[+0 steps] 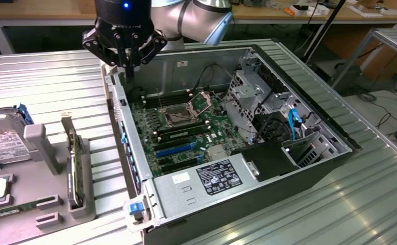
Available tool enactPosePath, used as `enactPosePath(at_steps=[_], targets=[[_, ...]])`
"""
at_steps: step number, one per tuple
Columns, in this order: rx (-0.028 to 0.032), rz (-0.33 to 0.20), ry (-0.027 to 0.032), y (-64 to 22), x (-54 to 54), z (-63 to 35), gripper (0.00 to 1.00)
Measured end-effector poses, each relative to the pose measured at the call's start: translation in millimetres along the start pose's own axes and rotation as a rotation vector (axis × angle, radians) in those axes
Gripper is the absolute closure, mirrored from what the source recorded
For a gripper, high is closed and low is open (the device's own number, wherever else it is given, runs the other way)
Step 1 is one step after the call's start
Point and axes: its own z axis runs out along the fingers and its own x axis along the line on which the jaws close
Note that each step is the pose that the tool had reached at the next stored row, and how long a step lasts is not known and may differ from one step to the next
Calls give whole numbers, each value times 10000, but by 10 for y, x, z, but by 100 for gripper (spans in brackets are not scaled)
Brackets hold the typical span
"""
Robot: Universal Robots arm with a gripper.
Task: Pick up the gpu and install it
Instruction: 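Reach for the gpu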
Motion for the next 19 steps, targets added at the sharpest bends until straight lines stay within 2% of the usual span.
enactPosePath(at_steps=[19], targets=[[0,1,-1,-12,158,-4,89]])
